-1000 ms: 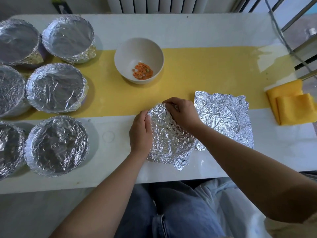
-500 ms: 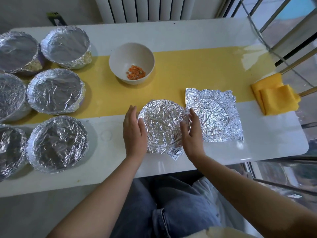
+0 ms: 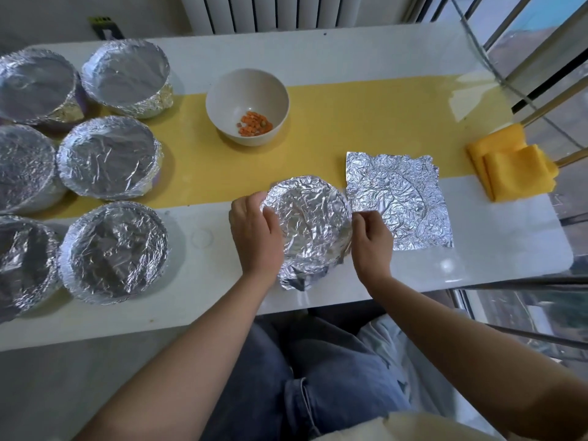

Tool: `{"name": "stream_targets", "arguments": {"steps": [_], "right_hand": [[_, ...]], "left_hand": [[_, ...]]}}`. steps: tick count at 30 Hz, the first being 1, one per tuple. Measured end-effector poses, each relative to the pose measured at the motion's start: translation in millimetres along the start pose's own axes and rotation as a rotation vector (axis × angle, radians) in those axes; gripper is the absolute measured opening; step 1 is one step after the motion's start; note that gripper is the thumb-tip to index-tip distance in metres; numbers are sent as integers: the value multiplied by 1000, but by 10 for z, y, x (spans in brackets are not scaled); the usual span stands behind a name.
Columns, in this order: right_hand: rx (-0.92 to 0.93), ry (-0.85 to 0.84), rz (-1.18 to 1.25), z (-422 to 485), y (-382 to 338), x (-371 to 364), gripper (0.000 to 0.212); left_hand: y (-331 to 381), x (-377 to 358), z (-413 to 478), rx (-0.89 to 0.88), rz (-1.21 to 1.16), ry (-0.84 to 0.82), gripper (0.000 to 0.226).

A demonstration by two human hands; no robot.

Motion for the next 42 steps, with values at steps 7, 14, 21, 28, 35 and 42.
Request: {"name": "stream_targets", "arguments": {"steps": [7,14,21,28,35,42], "right_hand": [[20,48,-48,22,-10,143,41],[449,-234,-121,137,-429,-240,38],[232,-338,-12,269,-258,-448,32],[39,-386,139,325,-83,-502,24],[5,-343,166,279,-79,-477,26],[-70,-216,198,176,-73,-426,26]], "left_hand": [[165,19,-26,-164,132,41,41],[34,-292,-273,-66,233,-90,68],[-122,-201,-156,54,-58,54,39],[-375,-237,-131,283,-334,33,31],[-377,-268,-122,342,-476,-51,36],[-290,-233,176,185,-347,-269,32]]}}
Point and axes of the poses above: each hand's wrist, its own z-axis towards the middle knuckle, its own x-axis out of the back of the hand, y = z × x, the point moved 6 cm from there along z, towards the middle knuckle, and after that the axes turned 1 degree about -x, right-handed, at the moved point
